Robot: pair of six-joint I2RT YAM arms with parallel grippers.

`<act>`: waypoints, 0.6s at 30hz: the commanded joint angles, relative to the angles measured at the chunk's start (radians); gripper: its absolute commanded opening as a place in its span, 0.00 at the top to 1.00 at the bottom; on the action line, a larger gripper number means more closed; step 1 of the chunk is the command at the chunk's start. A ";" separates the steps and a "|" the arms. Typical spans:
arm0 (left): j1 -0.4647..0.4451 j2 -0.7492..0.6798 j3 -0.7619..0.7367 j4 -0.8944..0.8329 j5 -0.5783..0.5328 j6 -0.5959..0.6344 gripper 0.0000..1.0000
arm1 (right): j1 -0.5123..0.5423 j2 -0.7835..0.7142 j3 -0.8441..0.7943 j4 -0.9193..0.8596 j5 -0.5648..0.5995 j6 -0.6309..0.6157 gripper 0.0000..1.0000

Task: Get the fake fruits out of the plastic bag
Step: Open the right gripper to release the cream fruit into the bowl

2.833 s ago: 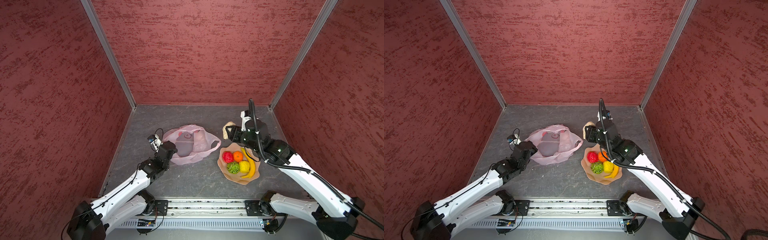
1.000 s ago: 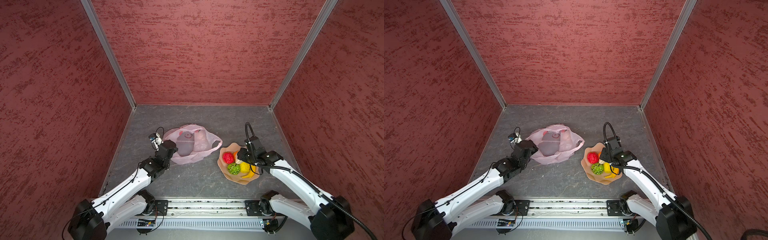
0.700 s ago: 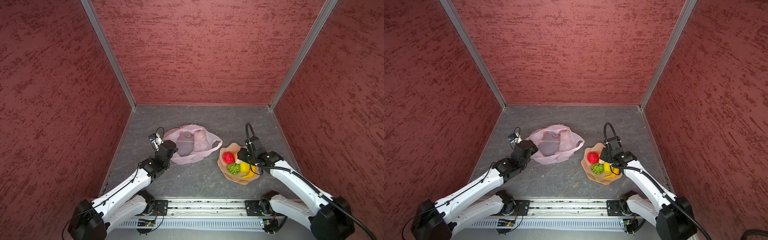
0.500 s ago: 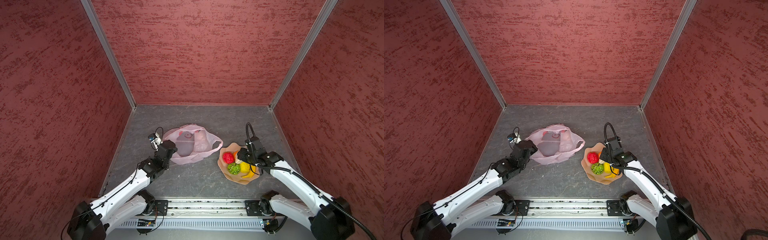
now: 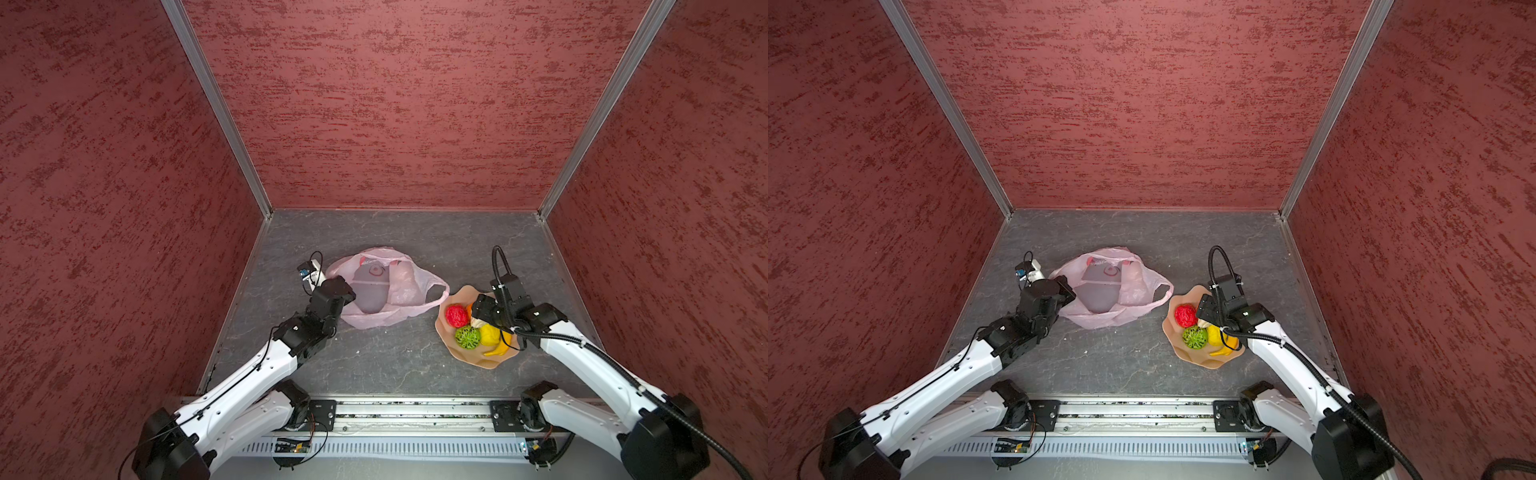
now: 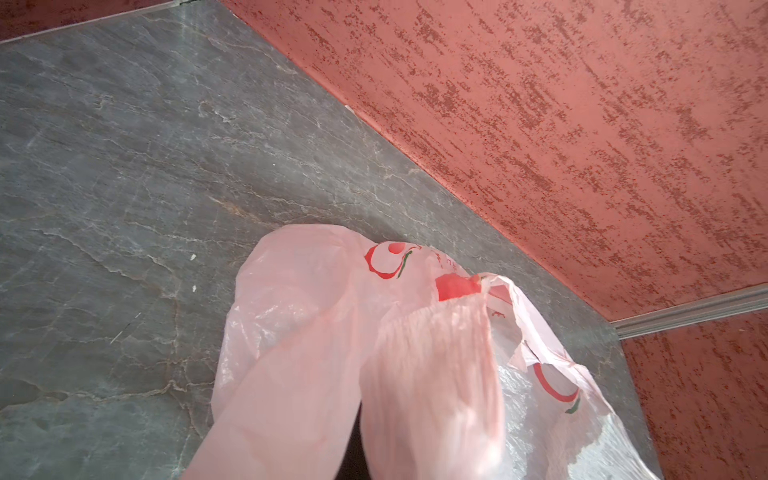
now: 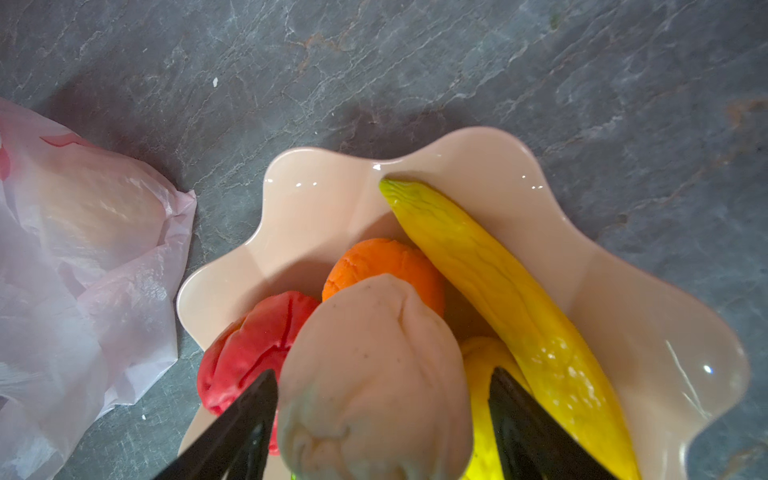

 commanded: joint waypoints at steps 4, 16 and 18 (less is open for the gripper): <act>-0.041 -0.059 -0.058 0.216 0.012 0.140 1.00 | -0.008 -0.013 0.074 -0.061 0.039 -0.015 0.15; -0.073 -0.138 -0.113 0.375 0.022 0.249 1.00 | -0.006 -0.009 0.267 -0.142 0.119 -0.111 0.18; -0.075 -0.145 -0.116 0.381 0.021 0.254 1.00 | -0.004 -0.002 0.301 -0.130 0.085 -0.137 0.20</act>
